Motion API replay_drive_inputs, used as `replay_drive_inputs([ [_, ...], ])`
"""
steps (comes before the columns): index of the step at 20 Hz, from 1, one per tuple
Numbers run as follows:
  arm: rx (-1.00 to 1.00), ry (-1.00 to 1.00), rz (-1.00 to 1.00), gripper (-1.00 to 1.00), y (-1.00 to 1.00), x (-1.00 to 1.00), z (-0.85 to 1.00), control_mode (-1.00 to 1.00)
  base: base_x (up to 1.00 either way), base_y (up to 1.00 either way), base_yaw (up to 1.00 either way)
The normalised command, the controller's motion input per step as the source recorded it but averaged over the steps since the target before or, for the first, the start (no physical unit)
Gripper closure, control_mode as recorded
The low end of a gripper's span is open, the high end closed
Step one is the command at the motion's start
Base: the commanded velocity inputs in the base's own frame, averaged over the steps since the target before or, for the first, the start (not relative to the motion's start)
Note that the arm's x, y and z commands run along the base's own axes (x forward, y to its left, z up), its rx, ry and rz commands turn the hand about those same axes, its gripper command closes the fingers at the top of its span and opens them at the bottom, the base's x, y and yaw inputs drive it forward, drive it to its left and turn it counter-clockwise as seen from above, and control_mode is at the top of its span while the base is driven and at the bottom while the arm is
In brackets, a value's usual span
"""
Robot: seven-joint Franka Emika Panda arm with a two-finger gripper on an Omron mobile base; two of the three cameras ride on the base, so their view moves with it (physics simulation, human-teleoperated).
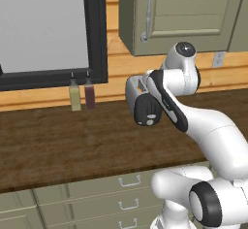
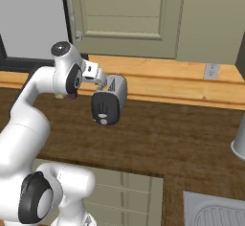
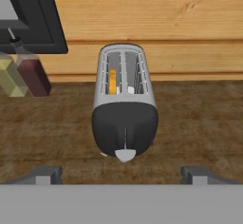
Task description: Start the toaster. Once the lever pops up, take the bread to the plate on the dining counter.
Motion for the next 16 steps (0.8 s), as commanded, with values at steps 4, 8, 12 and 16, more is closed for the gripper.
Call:
replay_drive_inputs([
  [4,0.00,0.00,0.00,-1.00,0.00,0.00,0.00,-1.00,0.00,0.00,0.00],
  [8,0.00,0.00,0.00,-1.00,0.00,0.00,0.00,-1.00,0.00,0.00,0.00],
  [12,0.00,0.00,0.00,-1.00,0.00,0.00,0.00,-1.00,0.00,0.00,0.00],
  [16,0.00,0.00,0.00,-1.00,0.00,0.00,0.00,-1.00,0.00,0.00,0.00],
])
